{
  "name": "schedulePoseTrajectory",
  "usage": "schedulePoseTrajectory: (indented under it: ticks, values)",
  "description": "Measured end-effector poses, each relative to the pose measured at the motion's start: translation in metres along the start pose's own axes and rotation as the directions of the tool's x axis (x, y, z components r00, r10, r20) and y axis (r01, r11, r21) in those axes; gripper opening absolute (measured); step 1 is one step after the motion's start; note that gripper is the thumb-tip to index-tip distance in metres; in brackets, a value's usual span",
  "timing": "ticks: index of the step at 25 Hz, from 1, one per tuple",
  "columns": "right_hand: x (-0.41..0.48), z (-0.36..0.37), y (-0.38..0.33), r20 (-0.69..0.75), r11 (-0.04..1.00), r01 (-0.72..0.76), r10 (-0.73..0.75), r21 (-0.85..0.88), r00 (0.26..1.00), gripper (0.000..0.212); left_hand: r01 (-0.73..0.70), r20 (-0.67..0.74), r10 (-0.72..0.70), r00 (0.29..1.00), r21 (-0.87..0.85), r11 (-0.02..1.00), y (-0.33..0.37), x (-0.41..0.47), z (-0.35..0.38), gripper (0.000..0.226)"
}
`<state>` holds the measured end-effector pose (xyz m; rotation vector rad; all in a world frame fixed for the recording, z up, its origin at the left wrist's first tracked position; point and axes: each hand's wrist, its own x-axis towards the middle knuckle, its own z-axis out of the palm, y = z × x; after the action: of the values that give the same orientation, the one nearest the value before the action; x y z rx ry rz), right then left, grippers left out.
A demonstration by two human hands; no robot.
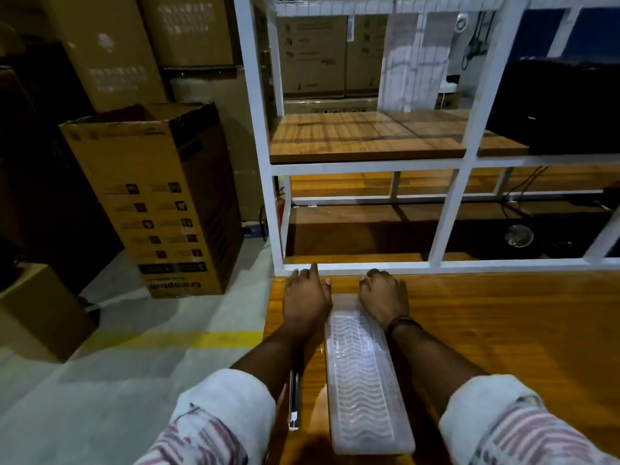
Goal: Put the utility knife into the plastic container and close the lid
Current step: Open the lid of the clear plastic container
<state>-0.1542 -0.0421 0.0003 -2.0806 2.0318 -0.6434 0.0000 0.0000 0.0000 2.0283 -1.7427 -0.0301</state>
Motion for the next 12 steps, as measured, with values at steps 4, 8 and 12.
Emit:
schedulePoseTrajectory:
  ticks: [4, 8, 12]
  values:
    - [-0.007, 0.010, 0.007, 0.051, 0.983, -0.156, 0.152, 0.101, 0.987, 0.042, 0.073, 0.063, -0.064, 0.996, -0.154, 0.985, 0.008, -0.003, 0.008, 0.039]
    - [-0.008, 0.011, 0.007, 0.045, 0.974, -0.200, 0.196, 0.103, 0.980, 0.042, 0.179, 0.129, -0.159, 0.979, -0.159, 0.971, 0.013, -0.003, 0.019, 0.040]
    - [-0.007, 0.016, 0.009, 0.032, 0.963, -0.251, 0.249, 0.098, 0.968, 0.050, 0.264, 0.092, -0.251, 0.963, -0.160, 0.951, 0.016, -0.006, 0.028, 0.046]
